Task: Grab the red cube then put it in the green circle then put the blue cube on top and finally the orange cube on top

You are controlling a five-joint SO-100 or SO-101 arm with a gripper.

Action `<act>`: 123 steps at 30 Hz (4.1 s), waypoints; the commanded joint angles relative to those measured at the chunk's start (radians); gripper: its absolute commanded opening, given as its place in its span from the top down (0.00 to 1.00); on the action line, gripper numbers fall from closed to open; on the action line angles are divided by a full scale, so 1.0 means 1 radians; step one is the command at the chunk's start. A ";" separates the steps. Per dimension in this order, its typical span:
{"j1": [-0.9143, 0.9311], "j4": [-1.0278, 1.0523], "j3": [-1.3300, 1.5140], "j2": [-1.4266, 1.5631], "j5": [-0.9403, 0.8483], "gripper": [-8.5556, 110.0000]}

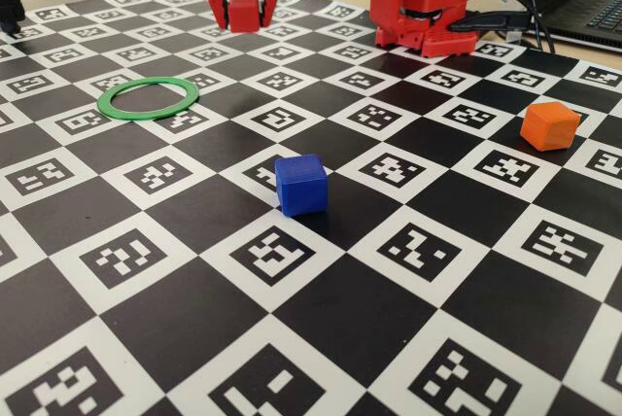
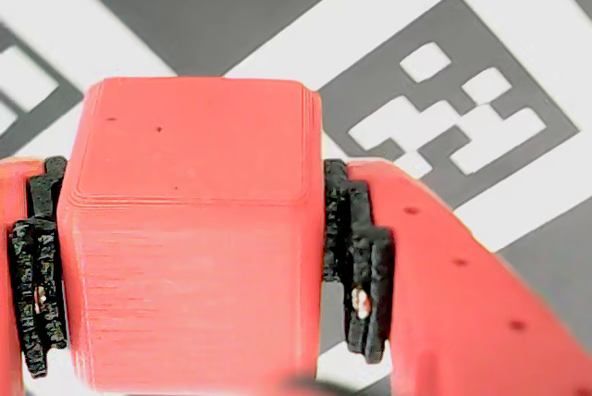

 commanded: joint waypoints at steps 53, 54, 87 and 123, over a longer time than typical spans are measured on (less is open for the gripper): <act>-0.110 0.034 -0.807 -0.640 -0.640 0.90; -0.107 0.026 -0.807 -0.641 -0.641 0.90; -0.072 -0.106 -0.713 -0.693 -0.678 0.90; -0.058 -0.098 -0.678 -0.676 -0.649 0.70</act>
